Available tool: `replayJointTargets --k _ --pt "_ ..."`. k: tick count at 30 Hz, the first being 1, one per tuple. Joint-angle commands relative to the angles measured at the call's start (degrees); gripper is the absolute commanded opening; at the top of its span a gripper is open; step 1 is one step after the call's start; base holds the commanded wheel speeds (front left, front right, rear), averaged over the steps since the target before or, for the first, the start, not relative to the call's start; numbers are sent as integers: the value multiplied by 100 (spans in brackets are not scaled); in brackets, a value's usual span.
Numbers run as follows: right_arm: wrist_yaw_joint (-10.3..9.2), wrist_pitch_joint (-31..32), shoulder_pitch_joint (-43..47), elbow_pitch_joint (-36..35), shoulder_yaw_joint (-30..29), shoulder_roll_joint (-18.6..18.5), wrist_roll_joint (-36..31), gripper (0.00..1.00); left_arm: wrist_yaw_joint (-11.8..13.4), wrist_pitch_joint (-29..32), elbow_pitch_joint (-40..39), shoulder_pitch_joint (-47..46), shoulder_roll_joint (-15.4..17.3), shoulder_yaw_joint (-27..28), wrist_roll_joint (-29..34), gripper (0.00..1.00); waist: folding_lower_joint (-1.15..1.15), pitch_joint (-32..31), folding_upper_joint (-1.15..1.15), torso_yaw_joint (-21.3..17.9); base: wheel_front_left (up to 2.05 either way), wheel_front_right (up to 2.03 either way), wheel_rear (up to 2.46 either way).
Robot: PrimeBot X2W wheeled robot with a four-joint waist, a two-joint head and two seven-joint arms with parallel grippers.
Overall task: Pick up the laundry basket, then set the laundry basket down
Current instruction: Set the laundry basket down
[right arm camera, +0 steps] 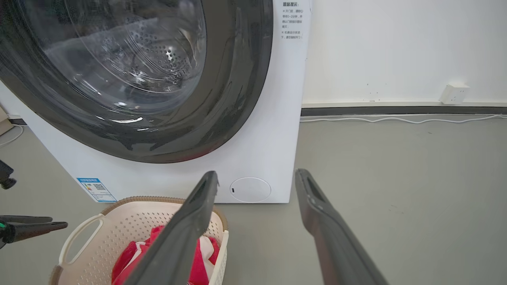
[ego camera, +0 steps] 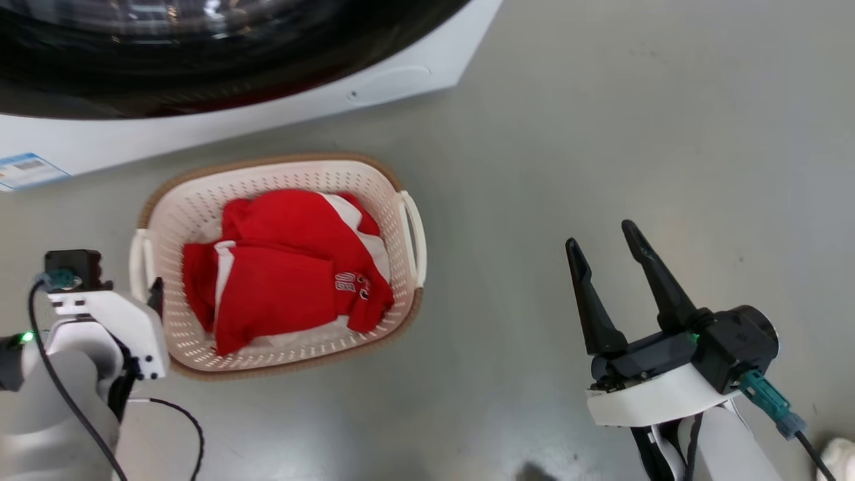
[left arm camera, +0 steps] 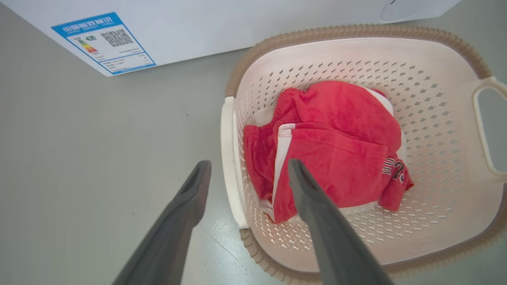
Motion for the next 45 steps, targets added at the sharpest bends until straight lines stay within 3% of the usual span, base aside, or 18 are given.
replayJointTargets --k 1,25,28,32,33,45 --pt "25 -61 -49 -251 164 -16 56 100 -7 8 59 -171 329 105 -31 100 0 248 0 -157 0 0 0" --pt "25 -61 -208 -516 299 -16 239 100 206 26 670 -1246 527 -293 118 100 0 1217 0 -89 0 0 0" --pt "25 -61 -214 -521 308 -16 282 100 241 41 712 -1319 526 -347 136 87 0 1265 0 -107 0 0 0" --pt "25 -61 -239 -524 315 -16 368 100 247 68 751 -1414 510 -447 174 29 0 1343 0 -123 0 0 0" --pt "25 -61 -254 -523 318 -16 398 100 253 81 763 -1430 520 -477 192 0 0 1356 0 -127 0 0 0" --pt "25 -61 -329 -418 293 -16 477 100 394 377 901 -1453 436 -450 -5 0 0 1344 0 3 0 0 0"
